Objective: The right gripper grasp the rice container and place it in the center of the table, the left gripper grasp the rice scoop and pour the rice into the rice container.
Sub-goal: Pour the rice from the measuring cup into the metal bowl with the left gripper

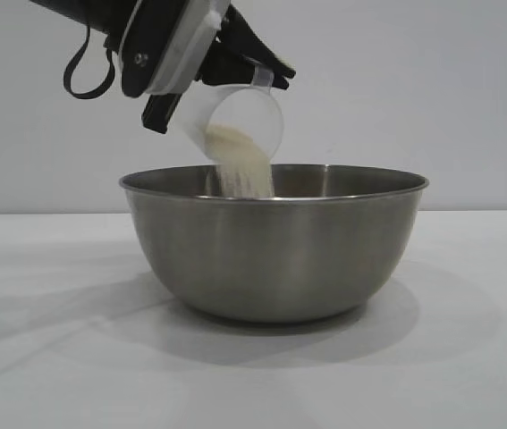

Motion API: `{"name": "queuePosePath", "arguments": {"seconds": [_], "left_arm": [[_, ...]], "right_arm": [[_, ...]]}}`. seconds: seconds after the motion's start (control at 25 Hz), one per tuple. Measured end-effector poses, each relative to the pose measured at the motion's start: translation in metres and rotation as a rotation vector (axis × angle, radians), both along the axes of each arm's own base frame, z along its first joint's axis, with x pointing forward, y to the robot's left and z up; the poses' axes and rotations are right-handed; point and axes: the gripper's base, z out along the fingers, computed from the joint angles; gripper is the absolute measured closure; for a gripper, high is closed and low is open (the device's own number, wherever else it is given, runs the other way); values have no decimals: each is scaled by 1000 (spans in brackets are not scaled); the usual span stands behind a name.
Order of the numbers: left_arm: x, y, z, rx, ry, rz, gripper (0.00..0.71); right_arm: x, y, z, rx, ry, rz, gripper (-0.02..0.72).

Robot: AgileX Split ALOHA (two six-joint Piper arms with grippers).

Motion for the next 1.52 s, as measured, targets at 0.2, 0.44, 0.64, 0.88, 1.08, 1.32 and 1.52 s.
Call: {"name": "queuePosePath", "arguments": {"seconds": [0.2, 0.44, 0.64, 0.88, 1.08, 1.32, 1.52], "left_arm": [[-4, 2, 10, 55, -55, -29, 710], [-6, 3, 20, 50, -81, -30, 710], [-6, 3, 21, -146, 231, 107, 710], [4, 6, 32, -784, 931, 462, 710], [12, 44, 26, -1280, 1206, 609, 710], [-12, 130, -11, -1826, 1229, 729, 710], [-28, 149, -53, -1831, 1236, 914, 710]], "right_arm": [[0, 0, 0, 0, 0, 0, 363], [0, 0, 0, 0, 0, 0, 363], [0, 0, 0, 0, 0, 0, 363], [0, 0, 0, 1, 1, -1, 363], [0, 0, 0, 1, 1, -1, 363], [0, 0, 0, 1, 1, -1, 363], [0, 0, 0, 1, 1, -1, 363]]}}
